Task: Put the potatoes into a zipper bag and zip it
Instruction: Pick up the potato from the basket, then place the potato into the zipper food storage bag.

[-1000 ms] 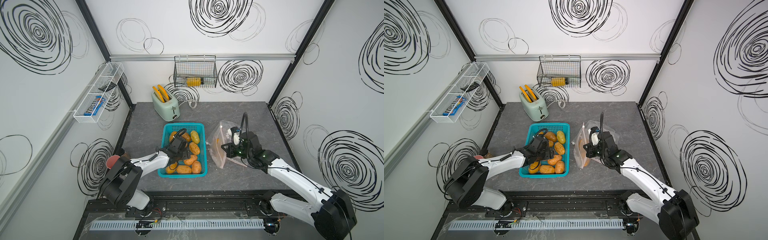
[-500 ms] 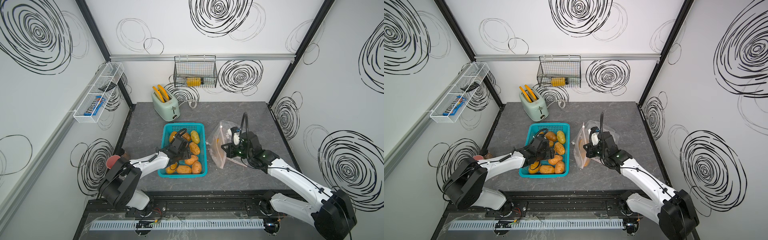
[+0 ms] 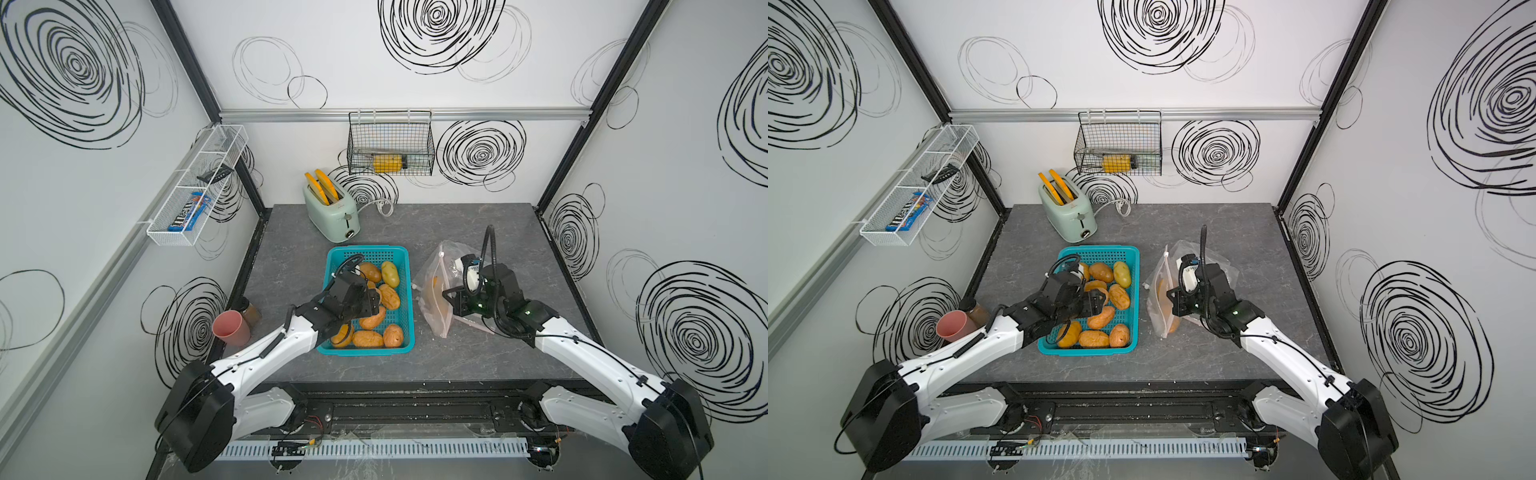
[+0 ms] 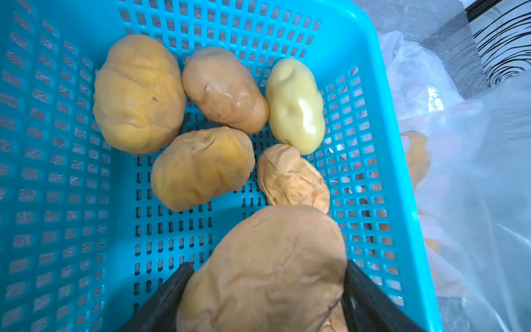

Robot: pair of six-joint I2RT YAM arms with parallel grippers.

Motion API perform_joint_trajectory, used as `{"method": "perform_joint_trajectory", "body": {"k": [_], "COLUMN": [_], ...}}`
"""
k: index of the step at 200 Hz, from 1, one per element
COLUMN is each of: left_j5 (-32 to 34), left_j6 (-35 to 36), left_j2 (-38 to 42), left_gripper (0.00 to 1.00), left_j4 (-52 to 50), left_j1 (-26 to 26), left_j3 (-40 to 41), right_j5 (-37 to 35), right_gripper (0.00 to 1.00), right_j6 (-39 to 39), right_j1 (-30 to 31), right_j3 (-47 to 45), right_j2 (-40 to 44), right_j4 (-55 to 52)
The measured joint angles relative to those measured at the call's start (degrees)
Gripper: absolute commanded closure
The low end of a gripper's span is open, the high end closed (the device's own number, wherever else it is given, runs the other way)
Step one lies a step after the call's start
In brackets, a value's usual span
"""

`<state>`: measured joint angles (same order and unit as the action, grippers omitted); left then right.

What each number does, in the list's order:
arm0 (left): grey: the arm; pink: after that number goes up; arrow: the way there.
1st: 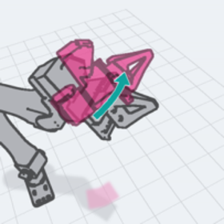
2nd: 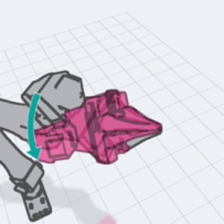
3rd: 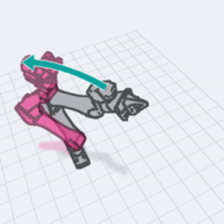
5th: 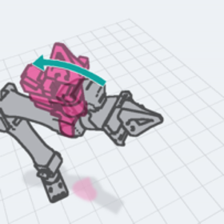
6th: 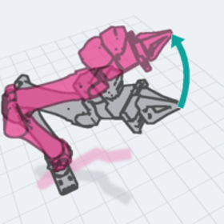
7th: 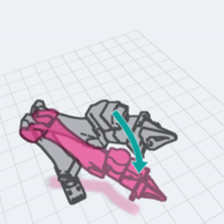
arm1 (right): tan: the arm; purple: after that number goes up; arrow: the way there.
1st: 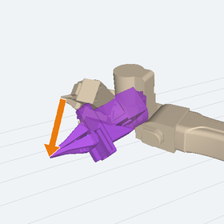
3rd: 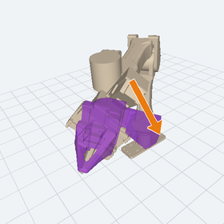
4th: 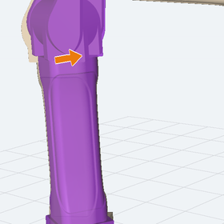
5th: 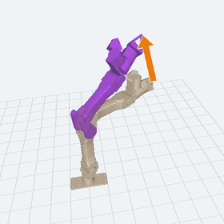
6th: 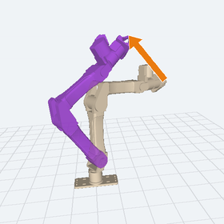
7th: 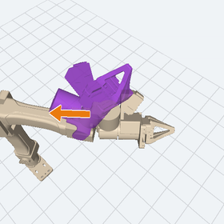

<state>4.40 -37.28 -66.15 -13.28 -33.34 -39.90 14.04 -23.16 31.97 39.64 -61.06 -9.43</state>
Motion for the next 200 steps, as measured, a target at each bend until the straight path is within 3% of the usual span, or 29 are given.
{"method": "perform_joint_trajectory", "body": {"k": [27, 83, 138, 200], "left_j5": [-5.4, -16.9, -23.7, -21.5], "left_j6": [0.0, 0.3, -1.9, -2.8], "left_j2": [3.6, 1.1, -7.8, -13.8], "left_gripper": [0.53, 0.50, 0.51, 0.52], "left_j4": [1.2, 9.9, 17.7, 17.3], "left_j1": [-2.3, -16.3, -16.9, -14.1], "left_j3": [-0.7, -10.0, -13.3, -15.3], "right_j5": [0.2, 0.5, 1.1, -0.2], "right_gripper": [1.00, 1.00, 1.00, 1.00], "right_j6": [0.0, -0.1, -0.2, -1.0], "right_j1": [0.0, 0.0, 0.0, -0.6], "right_j3": [0.0, 0.0, 0.0, -0.6], "right_j2": [0.0, 0.0, 0.0, 0.2], "right_j4": [0.3, 0.3, 0.3, -0.6]}}
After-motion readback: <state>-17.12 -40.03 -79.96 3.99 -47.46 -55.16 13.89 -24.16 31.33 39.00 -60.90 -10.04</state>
